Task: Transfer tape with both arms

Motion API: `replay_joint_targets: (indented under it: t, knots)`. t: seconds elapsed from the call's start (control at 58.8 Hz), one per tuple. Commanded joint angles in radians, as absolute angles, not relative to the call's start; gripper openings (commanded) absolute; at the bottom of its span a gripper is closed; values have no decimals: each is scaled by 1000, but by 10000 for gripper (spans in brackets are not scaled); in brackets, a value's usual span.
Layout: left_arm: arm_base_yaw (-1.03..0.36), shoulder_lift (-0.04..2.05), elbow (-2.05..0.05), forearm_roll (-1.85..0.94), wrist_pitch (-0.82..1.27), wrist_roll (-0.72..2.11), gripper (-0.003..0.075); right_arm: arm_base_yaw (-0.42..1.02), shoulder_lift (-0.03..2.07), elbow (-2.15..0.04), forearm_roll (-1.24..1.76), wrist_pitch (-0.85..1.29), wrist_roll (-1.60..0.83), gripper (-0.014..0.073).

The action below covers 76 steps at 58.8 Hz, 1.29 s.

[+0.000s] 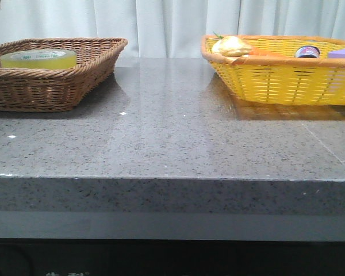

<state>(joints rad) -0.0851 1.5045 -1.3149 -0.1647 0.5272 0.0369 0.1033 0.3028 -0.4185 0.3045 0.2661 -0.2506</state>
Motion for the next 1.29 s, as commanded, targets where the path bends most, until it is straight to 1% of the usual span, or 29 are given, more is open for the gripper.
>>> replay_joint_targets:
  t: [0.0,0.221,0.63,0.953,1.106,1.276]
  knots:
    - [-83,1393,-1276,-178,403,66,-20,97,308,-445,310,187,-254,-120]
    - [-85,1130,-1007,-177,256,97,-20,97,308,-445,310,187,-254,-120]
    - [-85,662,-621,-175,172,97,-20,97,308,-445,310,187,-254,-120]
    - [-85,383,-470,-175,214,97,-20,97,308,-445,310,188,-254,-120]
    - [-85,314,-443,-175,234,97,-20,97,308,-445,310,188,-254,-120]
    - [-85,300,-427,-175,234,97,-20,97,308,-445,310,188,-254,-120]
